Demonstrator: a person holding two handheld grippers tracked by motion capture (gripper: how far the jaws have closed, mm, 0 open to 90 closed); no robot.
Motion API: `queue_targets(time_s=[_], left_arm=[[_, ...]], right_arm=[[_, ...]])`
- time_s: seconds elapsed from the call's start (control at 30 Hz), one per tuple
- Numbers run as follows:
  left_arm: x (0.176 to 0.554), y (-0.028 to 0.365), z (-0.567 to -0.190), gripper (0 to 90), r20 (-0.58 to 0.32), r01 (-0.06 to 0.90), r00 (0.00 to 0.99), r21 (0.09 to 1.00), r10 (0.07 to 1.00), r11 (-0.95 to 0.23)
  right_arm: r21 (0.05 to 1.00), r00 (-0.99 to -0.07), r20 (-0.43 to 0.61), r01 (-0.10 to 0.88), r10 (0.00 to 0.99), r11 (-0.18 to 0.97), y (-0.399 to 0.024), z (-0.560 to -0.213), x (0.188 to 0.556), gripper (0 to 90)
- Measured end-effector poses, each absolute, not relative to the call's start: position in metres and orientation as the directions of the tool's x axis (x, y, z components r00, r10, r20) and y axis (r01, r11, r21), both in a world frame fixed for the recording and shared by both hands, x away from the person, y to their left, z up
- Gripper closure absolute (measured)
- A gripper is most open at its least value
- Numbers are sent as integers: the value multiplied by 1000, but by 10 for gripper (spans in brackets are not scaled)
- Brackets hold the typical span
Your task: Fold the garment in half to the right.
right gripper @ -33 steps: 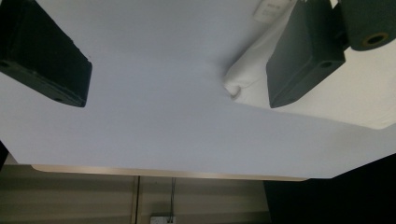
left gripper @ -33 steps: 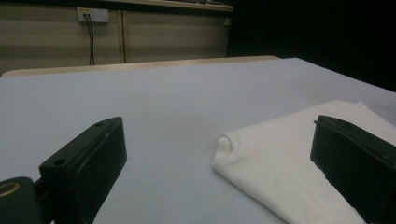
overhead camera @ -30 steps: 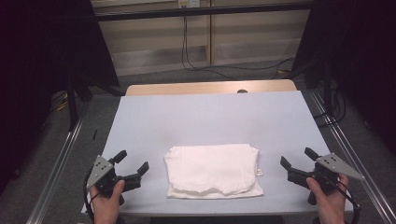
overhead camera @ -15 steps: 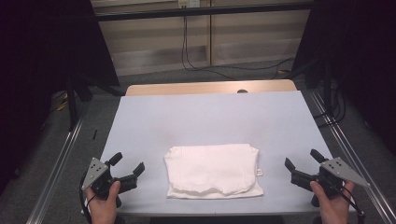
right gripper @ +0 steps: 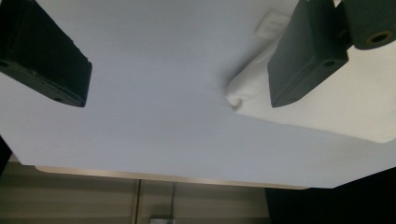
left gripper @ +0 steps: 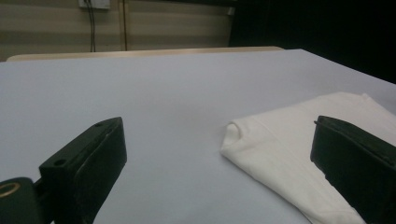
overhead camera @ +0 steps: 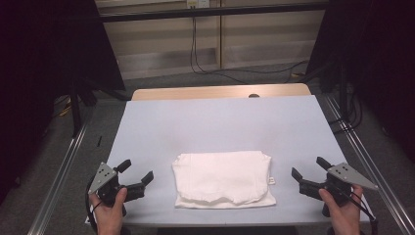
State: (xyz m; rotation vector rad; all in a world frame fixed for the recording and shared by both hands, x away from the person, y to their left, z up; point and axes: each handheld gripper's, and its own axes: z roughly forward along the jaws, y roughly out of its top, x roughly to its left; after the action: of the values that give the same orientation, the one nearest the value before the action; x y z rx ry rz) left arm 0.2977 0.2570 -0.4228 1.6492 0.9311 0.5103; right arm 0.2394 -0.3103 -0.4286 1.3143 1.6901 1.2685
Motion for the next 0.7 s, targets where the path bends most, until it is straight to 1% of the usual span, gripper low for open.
queue_targets(time_s=[0.07, 0.17, 0.27, 0.47, 0.67, 0.7], left_arm=[[298, 255, -422, 39, -143, 314, 605, 947, 783, -70], [300, 250, -419, 39, -128, 304, 636, 948, 761, -95], [304, 246, -417, 55, -136, 313, 666, 944, 733, -109], [310, 240, -418, 53, -142, 325, 702, 936, 698, -136], [317, 235, -417, 43, -98, 304, 701, 937, 707, -171], [318, 235, -417, 43, -102, 306, 705, 936, 702, -172]], right_arm=[[942, -311, 71, 333, 948, 39, -308, -429, 239, 61], [937, -356, 62, 342, 932, 68, -304, -429, 239, 50], [932, -377, 68, 355, 924, 76, -301, -430, 241, 46], [931, -415, 69, 353, 907, 91, -292, -429, 249, 53], [929, -469, 67, 351, 881, 116, -279, -430, 252, 56], [929, -476, 63, 348, 877, 122, -278, -429, 252, 56]])
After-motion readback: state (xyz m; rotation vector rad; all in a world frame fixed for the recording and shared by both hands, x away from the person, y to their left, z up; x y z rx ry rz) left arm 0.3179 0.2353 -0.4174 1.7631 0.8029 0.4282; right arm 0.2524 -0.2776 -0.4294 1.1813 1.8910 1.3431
